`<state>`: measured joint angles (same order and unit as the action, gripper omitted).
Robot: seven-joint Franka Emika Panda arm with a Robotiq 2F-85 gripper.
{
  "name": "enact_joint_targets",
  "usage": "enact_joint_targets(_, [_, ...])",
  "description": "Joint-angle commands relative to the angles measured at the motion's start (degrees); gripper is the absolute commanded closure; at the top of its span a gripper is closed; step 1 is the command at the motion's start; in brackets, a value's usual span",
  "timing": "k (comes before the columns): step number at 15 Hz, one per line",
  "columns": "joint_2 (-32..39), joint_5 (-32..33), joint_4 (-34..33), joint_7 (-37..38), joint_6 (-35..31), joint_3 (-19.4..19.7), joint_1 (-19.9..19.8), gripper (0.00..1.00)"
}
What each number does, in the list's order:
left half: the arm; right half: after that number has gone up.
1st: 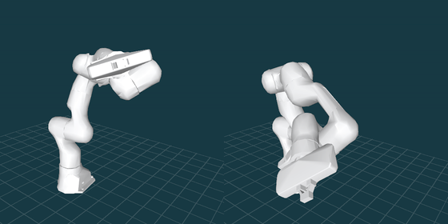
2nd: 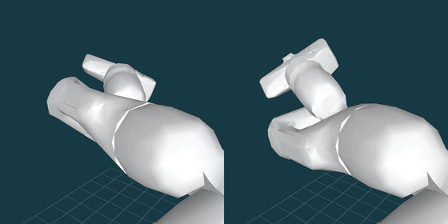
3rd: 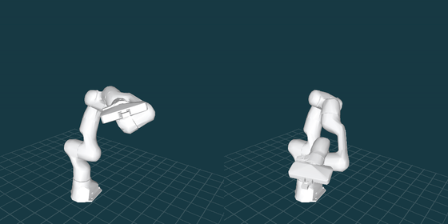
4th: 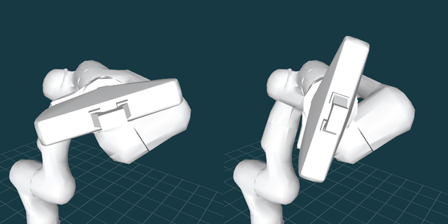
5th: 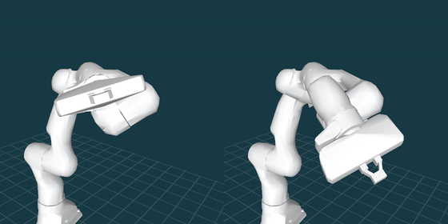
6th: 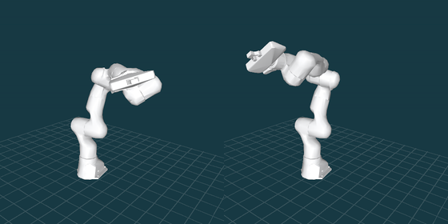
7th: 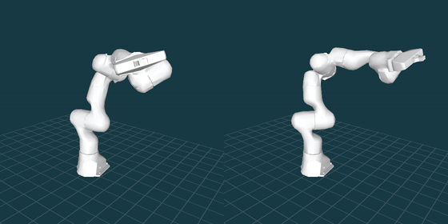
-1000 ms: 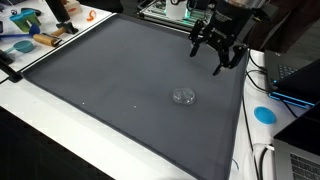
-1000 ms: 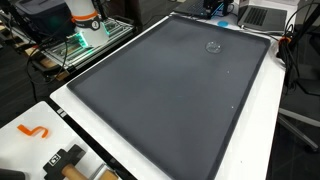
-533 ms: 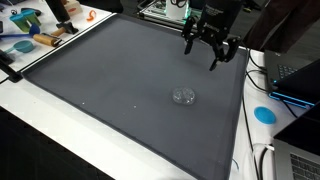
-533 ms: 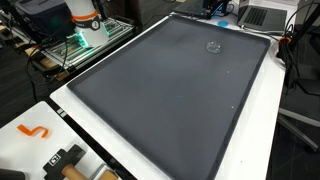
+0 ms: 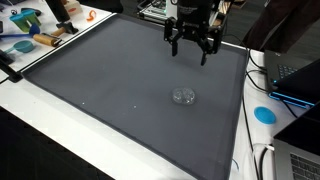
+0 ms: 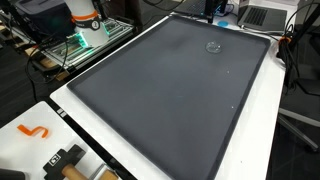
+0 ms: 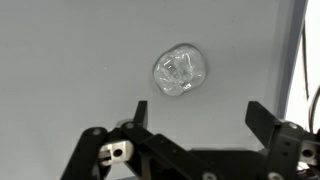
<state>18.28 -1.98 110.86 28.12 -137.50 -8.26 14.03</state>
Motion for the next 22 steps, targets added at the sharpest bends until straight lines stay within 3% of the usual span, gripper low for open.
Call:
enact_joint_targets(1, [0.01,-5.71,0.11,-12.61,2.14,-1.05,-3.61,0.0])
enact_joint_targets(6, [2.39,-10.69,-3.21,-25.56,6.52,-1.51,-6.71,0.0])
enact_joint_targets(10, [5.19,-13.47,-7.08,-30.87,10.08,-1.77,-7.72,0.0])
enact_joint_targets(22, [13.27,-13.13,-17.05,-35.4,11.91,-2.04,-7.84,0.0])
